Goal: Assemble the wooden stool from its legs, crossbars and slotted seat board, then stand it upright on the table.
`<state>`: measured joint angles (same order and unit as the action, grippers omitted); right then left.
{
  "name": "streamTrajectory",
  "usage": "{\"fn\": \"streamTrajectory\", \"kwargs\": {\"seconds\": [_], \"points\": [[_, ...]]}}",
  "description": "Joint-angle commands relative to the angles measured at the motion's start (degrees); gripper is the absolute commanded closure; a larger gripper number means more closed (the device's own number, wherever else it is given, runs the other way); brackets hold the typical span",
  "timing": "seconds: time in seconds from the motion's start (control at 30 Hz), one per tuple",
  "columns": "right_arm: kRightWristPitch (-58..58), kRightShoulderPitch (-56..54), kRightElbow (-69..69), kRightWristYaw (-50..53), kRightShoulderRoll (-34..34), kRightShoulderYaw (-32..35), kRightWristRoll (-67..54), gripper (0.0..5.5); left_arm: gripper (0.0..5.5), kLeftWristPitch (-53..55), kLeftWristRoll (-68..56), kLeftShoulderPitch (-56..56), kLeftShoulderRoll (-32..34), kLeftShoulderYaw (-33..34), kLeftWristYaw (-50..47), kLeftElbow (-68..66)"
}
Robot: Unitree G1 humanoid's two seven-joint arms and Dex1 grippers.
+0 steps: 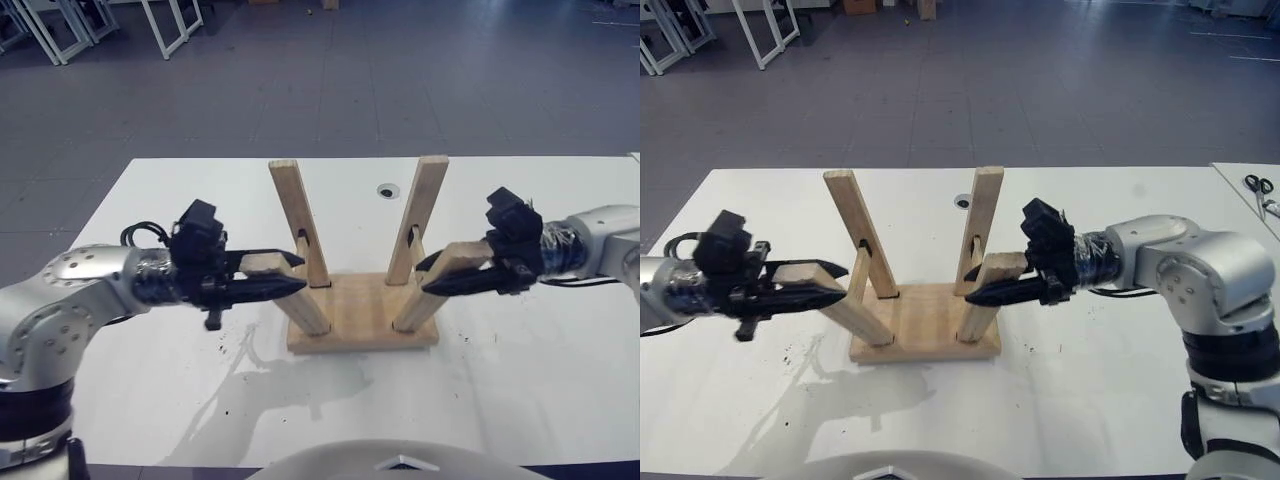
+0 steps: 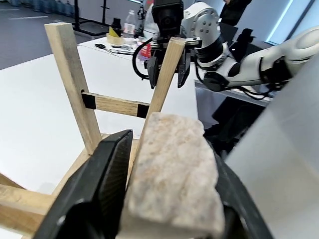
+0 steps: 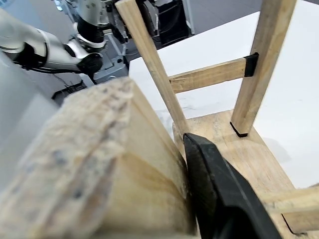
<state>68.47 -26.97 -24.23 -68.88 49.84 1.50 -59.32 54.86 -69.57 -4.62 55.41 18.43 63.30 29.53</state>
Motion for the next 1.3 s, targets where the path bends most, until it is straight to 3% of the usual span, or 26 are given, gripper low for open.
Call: {"fn": "streamTrajectory", "kwargs": {"seconds": [0.03,0.1,0.13,0.2,0.4,0.5,0.67,0.77,0.87,0.97,1.03,1.3], "points": [[11.3,1.0,1.0,9.2,0.8,2.8,-24.1,3.8,3.97,13.9,-16.7,3.7,6.3,0.8,1.8,-6.0],[13.0,-1.8,7.2,15.4,-1.6,1.8,-25.2,3.8,3.97,13.7,-16.7,0.8,5.3,-0.9,0.7,-10.1],[13.3,-2.9,9.9,18.2,-2.8,1.2,-24.6,3.8,3.69,13.4,-15.8,-1.2,4.4,-2.2,-0.2,-12.4],[13.6,-5.7,15.8,21.5,-5.3,-0.4,-21.9,3.3,3.32,11.8,-10.8,-7.4,1.5,-6.0,-2.8,-19.3],[7.2,-13.7,35.1,17.1,-10.3,-8.5,-4.5,2.42,2.59,5.3,7.9,-24.2,-6.5,-16.0,-1.3,-41.4],[1.7,-15.4,42.7,13.4,-10.5,-10.5,3.7,1.85,2.1,3.4,13.0,-26.3,-7.6,-16.5,0.6,-47.4],[-4.9,-16.6,52.1,7.9,-8.7,-8.4,12.2,1.85,2.1,1.6,16.9,-23.9,-7.5,-12.5,2.3,-51.3],[-4.8,-12.8,47.3,5.0,-3.5,-4.7,12.7,1.85,2.1,2.2,15.0,-16.7,-4.3,-5.1,3.1,-46.4],[-8.0,2.7,26.9,0.0,6.9,-2.3,13.4,1.83,1.74,2.2,15.1,1.8,1.0,2.2,7.1,-27.6],[-18.3,19.3,13.1,-2.9,15.9,-2.7,21.1,1.33,1.28,-9.0,28.0,22.7,3.8,4.8,8.1,-12.2],[-25.4,25.6,8.4,-2.7,18.1,-4.4,27.0,1.14,1.12,-14.7,34.3,30.4,4.6,4.6,8.7,-7.2],[-28.4,22.0,1.7,3.5,8.1,-11.6,32.5,1.14,1.12,-24.8,43.2,20.1,-3.2,-10.3,-0.7,-1.8]]}}
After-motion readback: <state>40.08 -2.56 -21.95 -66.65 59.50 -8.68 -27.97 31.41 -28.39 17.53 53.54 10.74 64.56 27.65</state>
